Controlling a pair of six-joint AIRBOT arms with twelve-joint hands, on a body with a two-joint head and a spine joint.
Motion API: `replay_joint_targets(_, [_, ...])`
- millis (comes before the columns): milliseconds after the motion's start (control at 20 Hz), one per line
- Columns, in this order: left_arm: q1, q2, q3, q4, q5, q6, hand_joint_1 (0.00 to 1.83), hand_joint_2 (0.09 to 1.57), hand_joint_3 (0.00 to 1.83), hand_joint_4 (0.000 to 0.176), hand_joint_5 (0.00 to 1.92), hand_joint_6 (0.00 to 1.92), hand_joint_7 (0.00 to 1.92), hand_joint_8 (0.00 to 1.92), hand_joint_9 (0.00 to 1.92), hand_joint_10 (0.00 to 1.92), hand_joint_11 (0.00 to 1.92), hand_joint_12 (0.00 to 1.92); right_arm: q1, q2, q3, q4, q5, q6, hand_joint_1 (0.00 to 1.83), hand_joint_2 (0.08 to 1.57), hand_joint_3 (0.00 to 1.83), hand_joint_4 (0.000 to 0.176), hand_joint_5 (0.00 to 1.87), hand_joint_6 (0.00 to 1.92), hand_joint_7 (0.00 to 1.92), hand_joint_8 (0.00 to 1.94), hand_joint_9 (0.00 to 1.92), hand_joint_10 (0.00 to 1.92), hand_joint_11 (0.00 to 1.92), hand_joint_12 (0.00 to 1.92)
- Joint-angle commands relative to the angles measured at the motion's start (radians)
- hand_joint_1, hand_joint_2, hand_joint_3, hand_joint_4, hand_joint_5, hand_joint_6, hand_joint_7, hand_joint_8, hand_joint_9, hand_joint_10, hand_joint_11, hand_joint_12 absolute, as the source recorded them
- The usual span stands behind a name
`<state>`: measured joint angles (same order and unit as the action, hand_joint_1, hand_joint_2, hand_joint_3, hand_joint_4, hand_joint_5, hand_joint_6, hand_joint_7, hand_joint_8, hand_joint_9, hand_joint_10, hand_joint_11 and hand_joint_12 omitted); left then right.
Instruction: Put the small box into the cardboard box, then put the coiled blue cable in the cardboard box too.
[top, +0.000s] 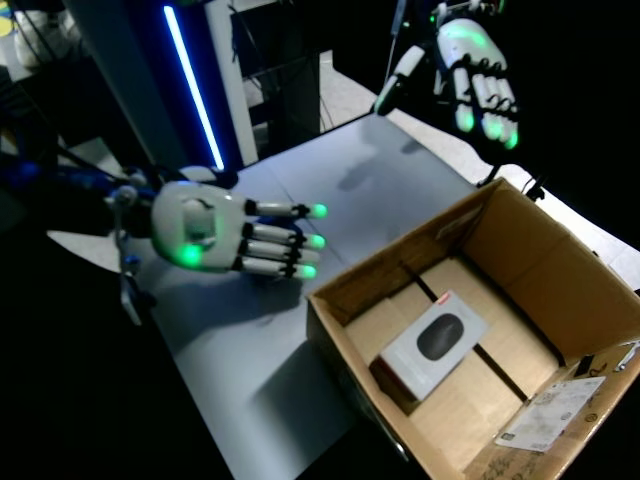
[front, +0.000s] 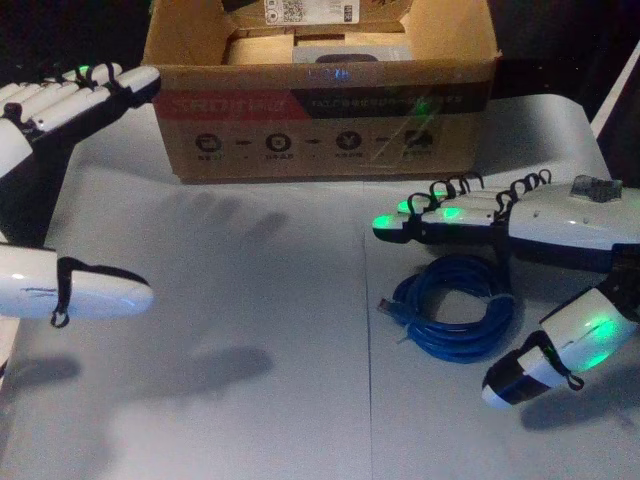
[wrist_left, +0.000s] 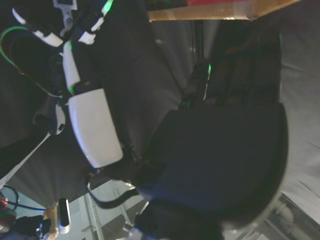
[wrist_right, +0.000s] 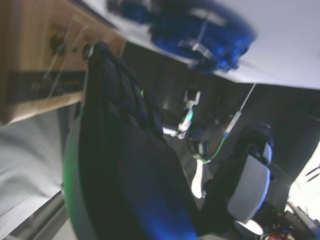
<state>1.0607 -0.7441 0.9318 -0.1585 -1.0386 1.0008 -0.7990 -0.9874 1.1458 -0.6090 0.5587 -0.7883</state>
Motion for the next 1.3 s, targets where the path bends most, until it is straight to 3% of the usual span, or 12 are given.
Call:
replay_joint_targets(0, [-0.002, 0.003, -0.004, -0.019, -0.138, -0.004, 0.55, 0.78, 0.0, 0.176, 0.0, 0.0, 0.0, 0.0, 0.0, 0.0, 0.01, 0.22, 0.018, -0.009, 0.006, 0.017, 0.066, 0.003, 0.8, 0.76, 0.0, 0.176, 0.0, 0.0, 0.0, 0.0, 0.0, 0.0, 0.0, 0.0])
replay_joint_targets(650, [0.025, -0.006, -0.01, -0.031, -0.171, -0.027, 0.52, 0.81, 0.0, 0.176, 0.0, 0.0, 0.0, 0.0, 0.0, 0.0, 0.0, 0.13, 0.065, -0.085, 0.053, -0.172, -0.095, 0.003, 0.94, 0.83, 0.01, 0.176, 0.0, 0.0, 0.0, 0.0, 0.05, 0.02, 0.0, 0.0])
replay_joint_targets(800, [0.028, -0.006, -0.01, -0.031, -0.173, -0.033, 0.53, 0.82, 0.0, 0.176, 0.0, 0.0, 0.0, 0.0, 0.0, 0.0, 0.01, 0.12, 0.065, -0.087, 0.053, -0.193, -0.107, 0.003, 1.01, 0.83, 0.0, 0.176, 0.21, 0.0, 0.22, 0.0, 0.36, 0.0, 0.01, 0.71])
replay_joint_targets(850, [0.03, -0.007, -0.01, -0.031, -0.173, -0.035, 0.54, 0.82, 0.0, 0.176, 0.0, 0.0, 0.0, 0.0, 0.0, 0.0, 0.0, 0.12, 0.065, -0.089, 0.053, -0.201, -0.11, 0.003, 1.06, 0.85, 0.0, 0.166, 0.33, 0.0, 0.33, 0.0, 0.52, 0.02, 0.11, 0.86])
replay_joint_targets(900, [0.031, -0.008, -0.01, -0.032, -0.174, -0.035, 0.55, 0.82, 0.0, 0.176, 0.0, 0.0, 0.0, 0.0, 0.0, 0.0, 0.0, 0.12, 0.065, -0.091, 0.052, -0.208, -0.112, 0.003, 1.08, 0.87, 0.0, 0.14, 0.38, 0.0, 0.38, 0.0, 0.58, 0.02, 0.17, 0.89])
replay_joint_targets(950, [0.032, -0.01, -0.01, -0.032, -0.175, -0.035, 0.56, 0.82, 0.0, 0.176, 0.0, 0.0, 0.0, 0.0, 0.0, 0.0, 0.0, 0.12, 0.065, -0.091, 0.052, -0.212, -0.113, 0.003, 1.15, 0.86, 0.0, 0.082, 0.5, 0.0, 0.49, 0.01, 0.71, 0.08, 0.28, 1.08])
replay_joint_targets(1000, [0.032, -0.01, -0.01, -0.032, -0.175, -0.035, 0.56, 0.82, 0.0, 0.176, 0.0, 0.0, 0.0, 0.0, 0.0, 0.0, 0.0, 0.13, 0.065, -0.091, 0.052, -0.212, -0.113, 0.003, 1.18, 0.89, 0.0, 0.059, 0.55, 0.0, 0.56, 0.0, 0.71, 0.26, 0.28, 1.27])
replay_joint_targets(1050, [0.033, -0.01, -0.01, -0.032, -0.175, -0.035, 0.55, 0.83, 0.0, 0.176, 0.0, 0.0, 0.0, 0.0, 0.0, 0.0, 0.01, 0.13, 0.065, -0.091, 0.053, -0.213, -0.113, 0.003, 1.21, 0.93, 0.0, 0.024, 0.6, 0.0, 0.63, 0.02, 0.58, 0.78, 0.35, 1.32])
replay_joint_targets(1100, [0.033, -0.011, -0.01, -0.032, -0.175, -0.035, 0.55, 0.83, 0.0, 0.176, 0.0, 0.0, 0.0, 0.0, 0.0, 0.0, 0.01, 0.14, 0.065, -0.091, 0.053, -0.213, -0.113, 0.003, 1.24, 0.96, 0.0, 0.004, 0.63, 0.0, 0.68, 0.05, 0.55, 0.99, 0.4, 1.36])
replay_joint_targets(1150, [0.033, -0.011, -0.01, -0.032, -0.175, -0.035, 0.56, 0.83, 0.0, 0.176, 0.0, 0.0, 0.0, 0.0, 0.0, 0.0, 0.01, 0.14, 0.065, -0.091, 0.053, -0.213, -0.113, 0.003, 1.32, 1.03, 0.0, 0.0, 0.7, 0.0, 0.46, 0.82, 0.55, 1.4, 0.5, 1.57])
replay_joint_targets(1200, [0.034, -0.011, -0.01, -0.033, -0.175, -0.036, 0.57, 0.82, 0.0, 0.176, 0.0, 0.0, 0.0, 0.0, 0.0, 0.0, 0.01, 0.15, 0.065, -0.091, 0.053, -0.214, -0.113, 0.003, 1.37, 1.05, 0.0, 0.0, 0.75, 0.01, 0.42, 1.11, 0.58, 1.57, 0.57, 1.67])
replay_joint_targets(1250, [0.034, -0.011, -0.01, -0.033, -0.175, -0.036, 0.58, 0.82, 0.0, 0.176, 0.0, 0.0, 0.0, 0.0, 0.0, 0.0, 0.01, 0.15, 0.065, -0.091, 0.053, -0.215, -0.113, 0.003, 1.31, 1.24, 0.01, 0.0, 0.85, 0.03, 0.67, 1.48, 0.64, 1.89, 0.72, 1.9])
